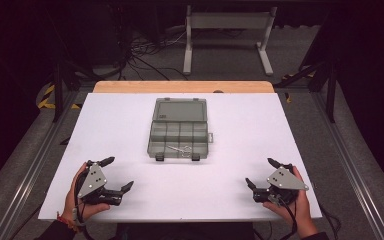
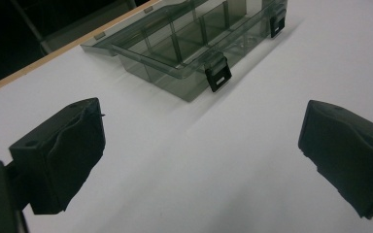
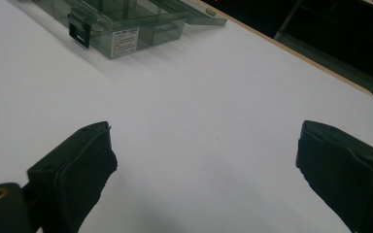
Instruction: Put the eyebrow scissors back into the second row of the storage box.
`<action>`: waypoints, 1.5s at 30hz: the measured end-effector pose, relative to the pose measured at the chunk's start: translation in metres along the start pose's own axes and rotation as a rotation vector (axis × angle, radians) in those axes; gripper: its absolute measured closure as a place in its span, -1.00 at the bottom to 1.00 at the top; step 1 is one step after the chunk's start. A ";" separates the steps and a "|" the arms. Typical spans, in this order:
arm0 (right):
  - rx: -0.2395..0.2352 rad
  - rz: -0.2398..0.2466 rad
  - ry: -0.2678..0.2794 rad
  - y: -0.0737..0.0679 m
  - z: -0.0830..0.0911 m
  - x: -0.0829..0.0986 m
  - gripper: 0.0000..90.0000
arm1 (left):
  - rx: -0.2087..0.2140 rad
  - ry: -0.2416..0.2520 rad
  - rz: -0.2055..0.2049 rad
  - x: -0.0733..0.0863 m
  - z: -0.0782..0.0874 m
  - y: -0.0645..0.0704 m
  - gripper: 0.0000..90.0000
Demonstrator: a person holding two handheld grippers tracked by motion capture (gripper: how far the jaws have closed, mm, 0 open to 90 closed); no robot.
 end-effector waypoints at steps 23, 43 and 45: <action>0.007 -0.003 -0.003 -0.006 0.006 0.002 -0.87 | 0.004 0.008 -0.008 -0.003 -0.004 -0.001 -0.92; -0.020 -0.025 0.017 -0.007 0.005 -0.001 -0.86 | -0.013 0.007 0.001 -0.003 -0.007 -0.004 -0.91; -0.020 -0.026 0.015 -0.006 0.004 -0.001 -0.86 | -0.012 0.011 0.006 -0.002 -0.007 -0.004 -0.91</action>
Point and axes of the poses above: each handheld gripper's, and its own axes: z roughly backward along the jaws, x roughly out of its underside, y roughly to its right, the point moved 4 cm from there along -z, roughly forward along the jaws, and after that the axes turned 8 degrees about y, right-handed, at the moved point
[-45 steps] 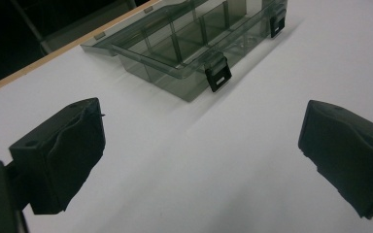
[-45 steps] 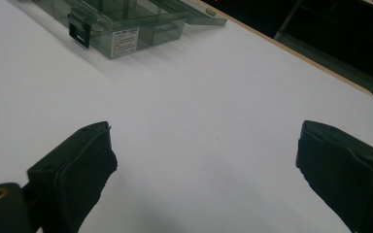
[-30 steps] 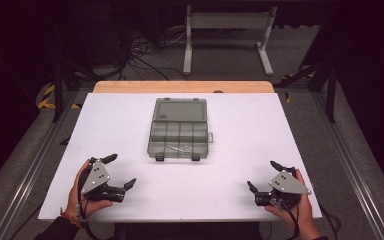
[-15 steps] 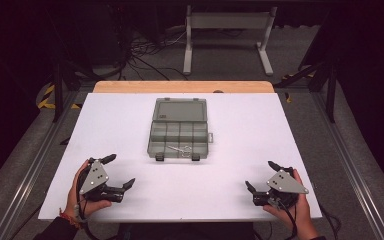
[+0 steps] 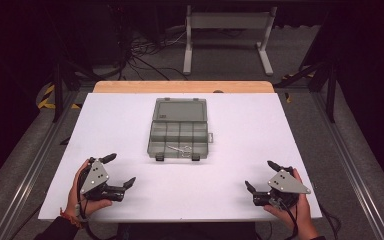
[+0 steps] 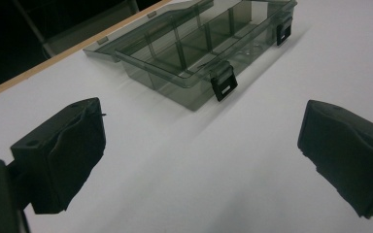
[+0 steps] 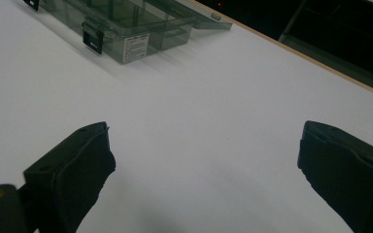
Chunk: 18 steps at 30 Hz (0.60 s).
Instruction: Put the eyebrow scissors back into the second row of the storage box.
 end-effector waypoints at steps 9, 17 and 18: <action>-0.024 0.000 -0.004 -0.003 0.000 0.001 -0.87 | 0.005 -0.008 -0.015 -0.001 -0.001 0.003 -0.91; -0.031 0.008 -0.016 -0.004 -0.002 0.003 -0.88 | 0.004 -0.017 -0.012 0.000 -0.002 0.001 -0.91; -0.030 0.017 -0.024 -0.004 -0.003 0.004 -0.88 | 0.006 -0.016 -0.007 0.000 -0.003 0.002 -0.91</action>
Point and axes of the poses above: each handheld gripper's, and its own axes: z roughly backward along the jaws, x roughly out of its underside, y roughly to its right, the point moved 4 cm from there along -z, roughly forward along the jaws, and after that the axes turned 8 degrees about y, right-handed, at the moved point
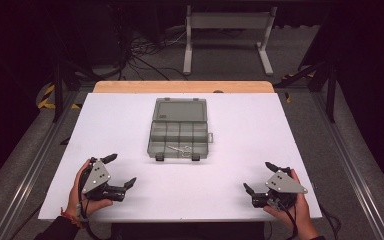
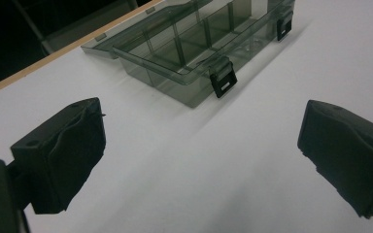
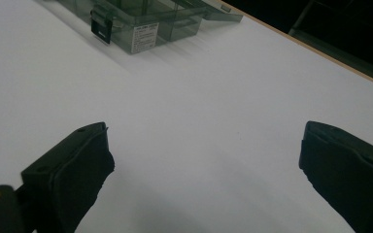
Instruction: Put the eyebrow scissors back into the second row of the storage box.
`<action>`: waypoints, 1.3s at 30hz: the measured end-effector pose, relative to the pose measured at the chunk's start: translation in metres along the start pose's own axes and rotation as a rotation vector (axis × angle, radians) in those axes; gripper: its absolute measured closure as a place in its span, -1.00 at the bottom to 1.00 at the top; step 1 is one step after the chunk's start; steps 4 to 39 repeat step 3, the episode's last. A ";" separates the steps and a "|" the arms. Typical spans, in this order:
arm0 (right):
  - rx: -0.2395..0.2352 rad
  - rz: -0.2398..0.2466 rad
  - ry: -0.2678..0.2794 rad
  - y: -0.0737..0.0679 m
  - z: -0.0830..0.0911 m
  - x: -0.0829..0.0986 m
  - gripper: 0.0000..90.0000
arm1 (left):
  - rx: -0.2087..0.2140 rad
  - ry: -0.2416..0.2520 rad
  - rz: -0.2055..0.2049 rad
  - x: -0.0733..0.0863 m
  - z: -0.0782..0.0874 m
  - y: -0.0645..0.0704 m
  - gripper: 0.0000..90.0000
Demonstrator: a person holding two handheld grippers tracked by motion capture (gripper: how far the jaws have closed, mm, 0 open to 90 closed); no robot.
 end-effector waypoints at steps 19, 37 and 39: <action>0.000 -0.003 -0.002 -0.001 0.000 0.000 -0.88 | -0.002 -0.004 -0.003 -0.001 -0.001 -0.001 -0.91; 0.000 -0.003 -0.002 -0.001 0.000 0.000 -0.88 | -0.002 -0.004 -0.003 -0.001 -0.001 -0.001 -0.91; 0.000 -0.003 -0.002 -0.001 0.000 0.000 -0.88 | -0.002 -0.004 -0.003 -0.001 -0.001 -0.001 -0.91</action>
Point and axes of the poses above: each handheld gripper's, and its own axes: z roughly backward along the jaws, x roughly out of its underside, y roughly to its right, the point moved 4 cm from there along -z, roughly forward along the jaws, and after that the axes turned 8 degrees about y, right-handed, at the moved point
